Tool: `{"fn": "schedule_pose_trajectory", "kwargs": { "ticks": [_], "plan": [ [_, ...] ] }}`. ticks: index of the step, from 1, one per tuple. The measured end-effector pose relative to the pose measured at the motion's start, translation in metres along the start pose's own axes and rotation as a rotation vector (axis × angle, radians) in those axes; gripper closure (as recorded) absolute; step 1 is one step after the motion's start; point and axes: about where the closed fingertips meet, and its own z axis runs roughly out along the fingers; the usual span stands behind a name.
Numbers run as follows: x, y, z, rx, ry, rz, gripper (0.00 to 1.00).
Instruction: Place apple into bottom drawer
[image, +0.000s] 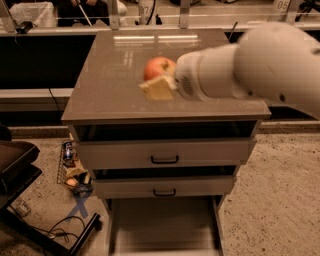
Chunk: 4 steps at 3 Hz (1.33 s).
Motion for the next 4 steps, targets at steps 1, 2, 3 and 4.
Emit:
{"fn": "schedule_pose_trajectory", "kwargs": {
  "ticks": [1, 2, 3, 4],
  "plan": [
    [0.084, 0.008, -0.007, -0.035, 0.069, 0.030, 1.00],
    [0.179, 0.018, -0.024, -0.086, 0.134, 0.071, 1.00],
    [0.317, 0.006, -0.035, -0.094, 0.231, 0.062, 1.00],
    [0.384, 0.002, -0.021, -0.115, 0.269, 0.066, 1.00]
  ]
}}
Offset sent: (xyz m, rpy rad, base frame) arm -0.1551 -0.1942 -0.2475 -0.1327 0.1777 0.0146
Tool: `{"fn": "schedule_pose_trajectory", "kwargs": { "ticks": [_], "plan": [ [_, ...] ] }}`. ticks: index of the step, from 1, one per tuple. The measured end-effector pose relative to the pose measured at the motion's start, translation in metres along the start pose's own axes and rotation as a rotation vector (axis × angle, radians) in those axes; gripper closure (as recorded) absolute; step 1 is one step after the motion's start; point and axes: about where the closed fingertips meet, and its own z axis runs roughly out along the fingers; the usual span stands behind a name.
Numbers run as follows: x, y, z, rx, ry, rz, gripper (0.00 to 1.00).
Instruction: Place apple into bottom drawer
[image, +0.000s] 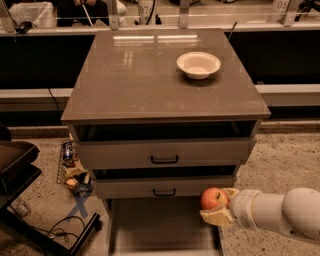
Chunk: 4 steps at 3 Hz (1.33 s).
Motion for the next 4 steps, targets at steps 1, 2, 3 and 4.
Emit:
{"fn": "schedule_pose_trajectory", "kwargs": {
  "ticks": [1, 2, 3, 4],
  "plan": [
    [0.043, -0.010, 0.045, -0.016, 0.032, -0.014, 1.00],
    [0.043, -0.010, 0.045, -0.016, 0.032, -0.014, 1.00],
    [0.054, -0.036, 0.059, 0.038, 0.063, -0.011, 1.00],
    [0.088, -0.103, 0.099, 0.123, 0.132, -0.055, 1.00]
  ]
}}
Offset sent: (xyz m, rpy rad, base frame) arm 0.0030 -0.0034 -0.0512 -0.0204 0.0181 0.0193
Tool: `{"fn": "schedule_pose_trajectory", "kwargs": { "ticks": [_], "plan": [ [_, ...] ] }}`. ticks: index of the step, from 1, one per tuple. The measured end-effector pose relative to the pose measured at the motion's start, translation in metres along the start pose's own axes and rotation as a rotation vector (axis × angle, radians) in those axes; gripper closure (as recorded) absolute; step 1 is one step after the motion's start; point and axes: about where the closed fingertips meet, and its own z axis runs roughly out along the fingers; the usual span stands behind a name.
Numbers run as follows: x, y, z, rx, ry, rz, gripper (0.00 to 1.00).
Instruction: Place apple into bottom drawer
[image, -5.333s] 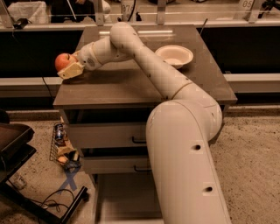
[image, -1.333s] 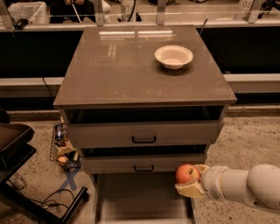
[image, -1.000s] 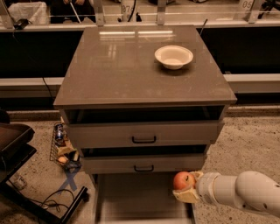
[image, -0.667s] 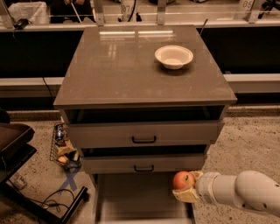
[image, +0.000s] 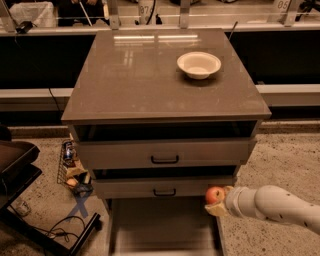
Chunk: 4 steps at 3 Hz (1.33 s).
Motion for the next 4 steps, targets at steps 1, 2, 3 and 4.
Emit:
{"fn": "schedule_pose_trajectory", "kwargs": {
  "ticks": [1, 2, 3, 4],
  "plan": [
    [0.055, -0.056, 0.037, 0.058, 0.084, -0.048, 1.00],
    [0.115, -0.087, 0.033, 0.100, 0.133, -0.058, 1.00],
    [0.115, -0.087, 0.033, 0.100, 0.133, -0.058, 1.00],
    [0.130, -0.074, 0.061, 0.070, 0.145, -0.047, 1.00]
  ]
}}
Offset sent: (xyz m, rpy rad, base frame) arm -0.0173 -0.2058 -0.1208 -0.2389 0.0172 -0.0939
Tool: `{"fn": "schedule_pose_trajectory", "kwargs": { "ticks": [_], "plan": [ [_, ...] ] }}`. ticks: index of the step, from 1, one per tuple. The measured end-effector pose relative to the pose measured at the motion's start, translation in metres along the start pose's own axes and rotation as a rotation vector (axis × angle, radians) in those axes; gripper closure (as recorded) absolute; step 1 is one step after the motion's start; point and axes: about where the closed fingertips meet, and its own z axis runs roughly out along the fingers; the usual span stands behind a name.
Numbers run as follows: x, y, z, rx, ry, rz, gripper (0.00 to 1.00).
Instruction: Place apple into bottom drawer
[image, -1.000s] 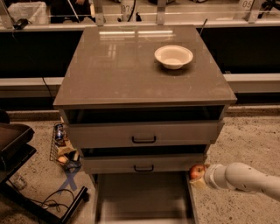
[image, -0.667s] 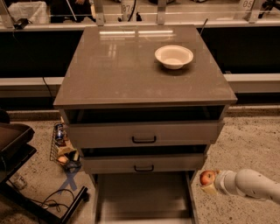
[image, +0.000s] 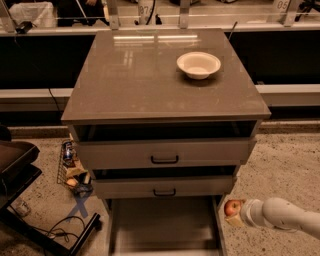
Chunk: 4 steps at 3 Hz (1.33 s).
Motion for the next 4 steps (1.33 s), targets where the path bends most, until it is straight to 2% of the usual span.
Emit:
{"fn": "schedule_pose_trajectory", "kwargs": {
  "ticks": [1, 2, 3, 4],
  "plan": [
    [0.021, 0.039, 0.054, -0.063, 0.000, 0.007, 1.00],
    [0.033, 0.078, 0.110, -0.132, -0.029, -0.020, 1.00],
    [0.027, 0.110, 0.165, -0.206, -0.095, -0.065, 1.00],
    [0.020, 0.117, 0.172, -0.219, -0.098, -0.069, 1.00]
  ]
}}
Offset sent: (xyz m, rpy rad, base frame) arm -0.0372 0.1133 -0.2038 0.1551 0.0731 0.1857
